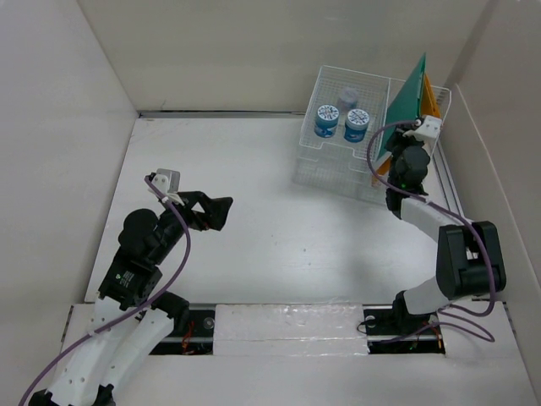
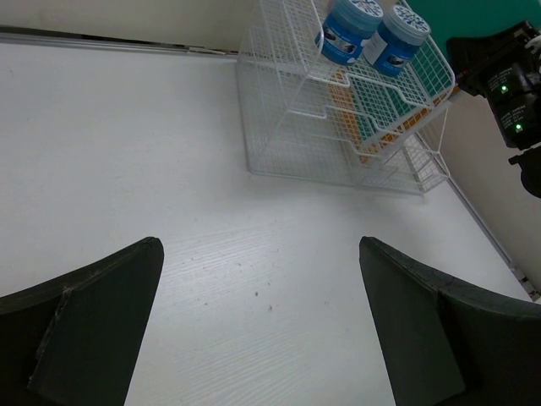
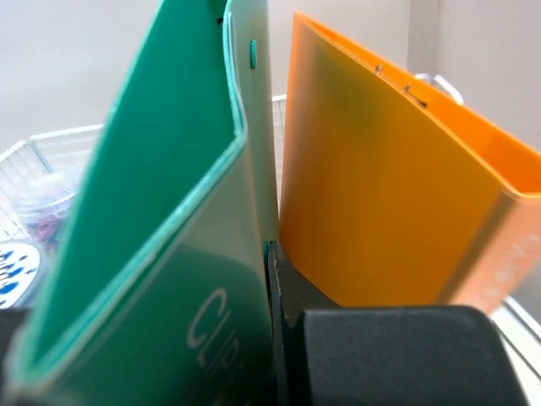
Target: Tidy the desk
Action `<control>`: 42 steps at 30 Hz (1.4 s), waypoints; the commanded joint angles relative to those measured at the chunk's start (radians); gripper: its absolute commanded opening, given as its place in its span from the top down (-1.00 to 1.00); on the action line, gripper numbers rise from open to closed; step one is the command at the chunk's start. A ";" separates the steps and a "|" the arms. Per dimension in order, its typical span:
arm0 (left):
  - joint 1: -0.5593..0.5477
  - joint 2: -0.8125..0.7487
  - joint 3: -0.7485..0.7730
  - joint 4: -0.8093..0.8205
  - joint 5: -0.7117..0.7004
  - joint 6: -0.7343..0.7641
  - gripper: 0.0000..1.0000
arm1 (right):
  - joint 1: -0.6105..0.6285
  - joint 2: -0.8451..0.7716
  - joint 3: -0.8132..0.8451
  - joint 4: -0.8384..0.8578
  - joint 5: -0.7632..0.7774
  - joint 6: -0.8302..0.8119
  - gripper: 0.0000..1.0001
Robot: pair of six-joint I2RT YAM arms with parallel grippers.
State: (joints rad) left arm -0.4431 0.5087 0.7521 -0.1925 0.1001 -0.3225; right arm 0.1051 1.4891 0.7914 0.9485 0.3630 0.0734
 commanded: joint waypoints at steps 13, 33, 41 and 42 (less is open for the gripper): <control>0.001 0.020 0.004 0.005 -0.016 0.007 -0.97 | -0.010 0.019 0.103 -0.361 -0.045 0.114 0.07; 0.001 0.063 0.029 -0.016 -0.089 -0.041 -0.98 | -0.028 -0.300 0.253 -0.706 0.000 0.201 -1.00; 0.001 0.070 0.081 0.013 -0.020 -0.084 -0.98 | 0.050 -0.613 0.194 -0.786 -0.155 0.261 -1.00; 0.001 0.065 0.085 0.021 -0.004 -0.090 -0.98 | 0.086 -0.660 0.183 -0.792 -0.198 0.266 -1.00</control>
State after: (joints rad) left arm -0.4431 0.5816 0.7734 -0.2279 0.0532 -0.3840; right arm 0.1299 0.9112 0.9974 0.1822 0.2852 0.3134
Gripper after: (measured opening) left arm 0.989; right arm 0.999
